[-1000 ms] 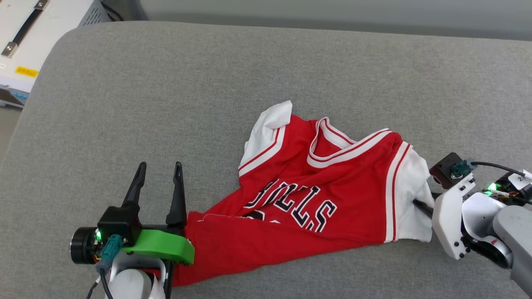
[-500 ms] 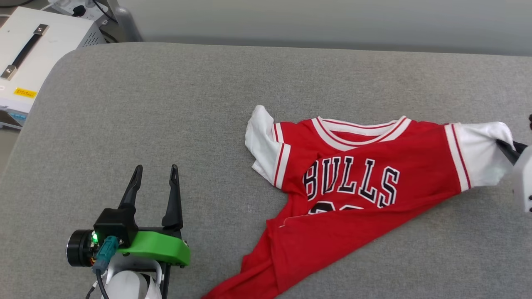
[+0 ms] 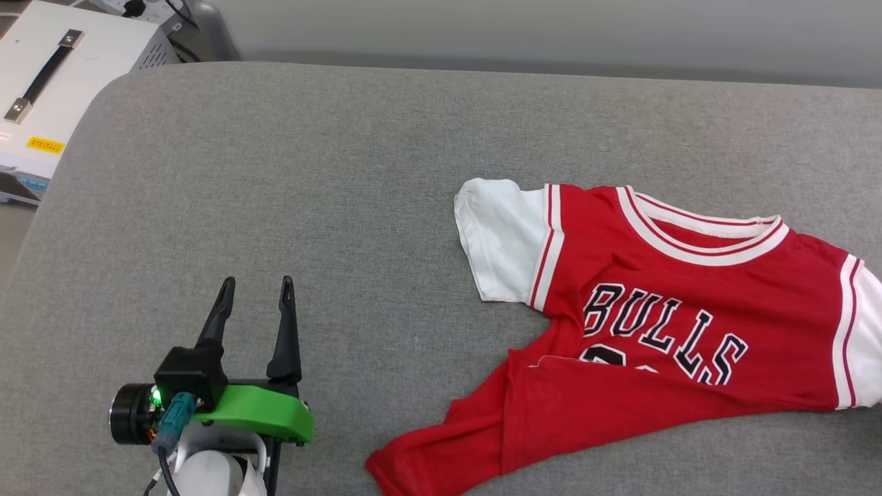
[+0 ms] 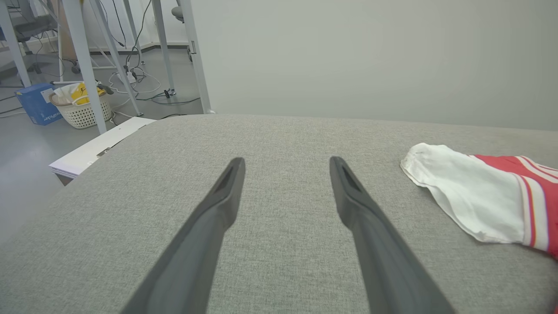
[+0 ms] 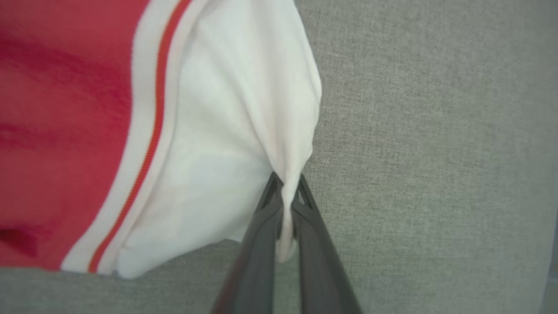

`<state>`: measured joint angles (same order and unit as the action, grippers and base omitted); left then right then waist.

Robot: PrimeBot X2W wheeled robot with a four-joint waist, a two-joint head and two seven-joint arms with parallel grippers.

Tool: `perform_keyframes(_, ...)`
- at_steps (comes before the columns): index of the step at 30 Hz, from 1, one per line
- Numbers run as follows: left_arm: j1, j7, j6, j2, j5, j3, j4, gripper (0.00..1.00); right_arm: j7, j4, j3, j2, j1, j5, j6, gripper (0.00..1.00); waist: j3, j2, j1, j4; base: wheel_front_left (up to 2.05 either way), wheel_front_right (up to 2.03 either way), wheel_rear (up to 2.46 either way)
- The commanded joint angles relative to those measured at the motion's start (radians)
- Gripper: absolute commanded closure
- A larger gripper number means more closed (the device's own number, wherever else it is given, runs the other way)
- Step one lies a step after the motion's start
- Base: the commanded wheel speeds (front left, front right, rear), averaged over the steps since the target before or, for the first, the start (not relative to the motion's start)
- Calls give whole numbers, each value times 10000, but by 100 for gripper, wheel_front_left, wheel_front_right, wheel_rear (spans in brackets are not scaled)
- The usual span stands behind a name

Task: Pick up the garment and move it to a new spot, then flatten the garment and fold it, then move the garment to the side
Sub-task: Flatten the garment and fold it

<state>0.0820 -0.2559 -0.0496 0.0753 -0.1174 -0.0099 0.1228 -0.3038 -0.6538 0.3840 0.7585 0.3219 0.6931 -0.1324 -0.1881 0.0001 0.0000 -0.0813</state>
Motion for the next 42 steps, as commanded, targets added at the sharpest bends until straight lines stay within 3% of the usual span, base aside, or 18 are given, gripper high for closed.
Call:
perform_keyframes(1,-73,-59,-56,-45,69,59,46,0,-25,-109,-64,-111,-164,39,17,100,5,-1,0,8,0,0,0)
perform_keyframes(3,-79,-59,-88,-55,79,110,87,0,162,-164,-202,-305,-207,40,17,100,38,-1,0,30,0,0,0)
perform_keyframes(4,-71,-59,-110,-60,78,138,126,0,393,-165,-308,-389,-202,-13,17,30,80,-1,0,46,0,0,0)
perform_keyframes(5,-58,-59,-131,-62,73,162,163,0,620,-164,-407,-439,-184,-100,17,0,118,-1,0,59,0,0,0)
perform_keyframes(14,519,-59,-470,357,-8,444,422,0,3706,559,-2177,-1212,126,-2203,17,0,529,-1,0,322,0,0,0)
perform_keyframes(18,1288,-59,-672,770,-219,277,686,0,4709,1523,-3336,-2127,96,-3705,17,0,534,-1,0,462,0,0,0)
perform_keyframes(23,2725,437,-791,1355,-793,-433,1230,0,5164,3195,-4252,-3552,-323,-5147,17,0,353,-1,0,606,0,0,0)
perform_keyframes(26,3858,1053,-805,1826,-1392,-1375,1490,0,5327,4212,-4544,-4454,-678,-5809,17,0,172,-1,0,704,0,0,0)
perform_keyframes(31,5659,2139,-808,2571,-2689,-3038,1884,0,5509,5178,-4331,-5333,-1167,-6311,17,0,-175,-1,0,908,0,0,0)
perform_keyframes(36,7403,4053,-809,3070,-4246,-4831,2458,0,5583,5436,-3936,-5780,-1421,-6559,17,0,-561,-1,0,1152,0,0,0)
perform_keyframes(42,9042,6998,-810,3154,-6130,-6602,3328,0,5620,5460,-3580,-5904,-1323,-6720,17,0,-1068,-1,0,1458,0,0,0)
